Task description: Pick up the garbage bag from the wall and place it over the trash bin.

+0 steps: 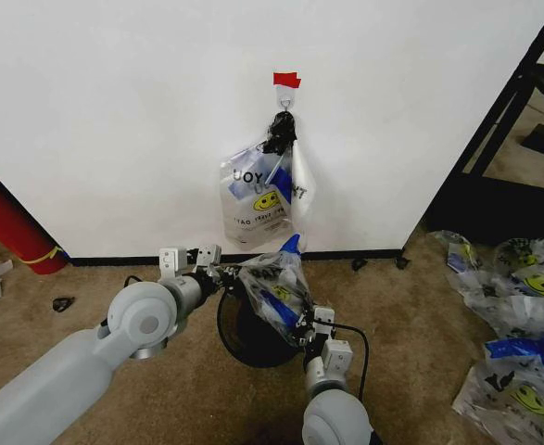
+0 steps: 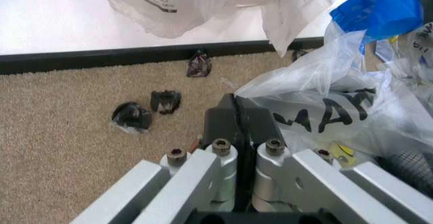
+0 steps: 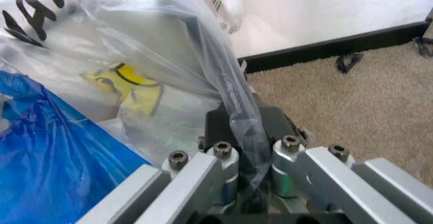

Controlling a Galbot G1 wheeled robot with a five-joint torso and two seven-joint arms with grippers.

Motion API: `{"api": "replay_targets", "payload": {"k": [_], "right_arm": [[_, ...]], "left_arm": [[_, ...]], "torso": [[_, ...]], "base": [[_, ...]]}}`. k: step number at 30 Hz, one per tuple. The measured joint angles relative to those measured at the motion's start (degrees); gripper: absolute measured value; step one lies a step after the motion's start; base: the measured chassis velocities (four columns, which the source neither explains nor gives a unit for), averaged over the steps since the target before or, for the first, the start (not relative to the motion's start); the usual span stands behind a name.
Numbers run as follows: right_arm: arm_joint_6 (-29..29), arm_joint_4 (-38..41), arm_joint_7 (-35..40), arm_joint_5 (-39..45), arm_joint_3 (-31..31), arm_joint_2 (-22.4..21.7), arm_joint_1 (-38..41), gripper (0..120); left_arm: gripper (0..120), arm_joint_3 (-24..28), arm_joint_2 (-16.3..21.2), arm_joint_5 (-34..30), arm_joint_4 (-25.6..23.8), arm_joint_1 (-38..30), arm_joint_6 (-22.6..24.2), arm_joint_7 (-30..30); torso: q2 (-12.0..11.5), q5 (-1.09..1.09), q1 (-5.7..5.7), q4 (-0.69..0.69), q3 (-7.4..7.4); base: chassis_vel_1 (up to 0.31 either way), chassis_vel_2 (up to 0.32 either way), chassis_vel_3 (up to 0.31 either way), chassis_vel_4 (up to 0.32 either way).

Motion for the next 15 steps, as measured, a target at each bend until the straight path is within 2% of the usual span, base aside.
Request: {"api": "replay_targets", "payload": {"k": [10, 11, 12, 15], "right_arm": [[0.12, 0.0, -0.09, -0.01, 0.01, 0.0, 0.02, 0], [3.29, 0.36, -4.82, -0.64, 1.62, -1.18, -1.13, 0], [4.63, 0.48, -6.58, -0.97, 2.4, -1.92, -1.97, 0], [5.71, 0.7, -8.22, -1.37, 2.89, -2.37, -3.18, 0]], "left_arm": [[0, -0.16, 0.05, -0.03, -0.02, 0.21, 0.0, 0.03], [0, -2.29, 1.11, -0.04, -0.79, 1.57, -0.01, 0.87], [0, -3.73, 1.87, 0.01, -1.16, 2.96, -0.04, 1.11], [0, -5.23, 2.33, 0.26, -1.87, 5.29, -0.2, 1.47]], "torso": [[0.0, 0.0, 0.0, 0.0, 0.0], [0.0, -0.01, 0.02, -0.03, 0.01], [0.0, 0.02, 0.0, 0.01, -0.01], [0.0, -0.02, 0.01, 0.01, 0.0]], "base": [[0.0, 0.0, 0.0, 0.0], [0.0, 0.0, 0.0, 0.0], [0.0, 0.0, 0.0, 0.0], [0.0, 0.0, 0.0, 0.0]]}}
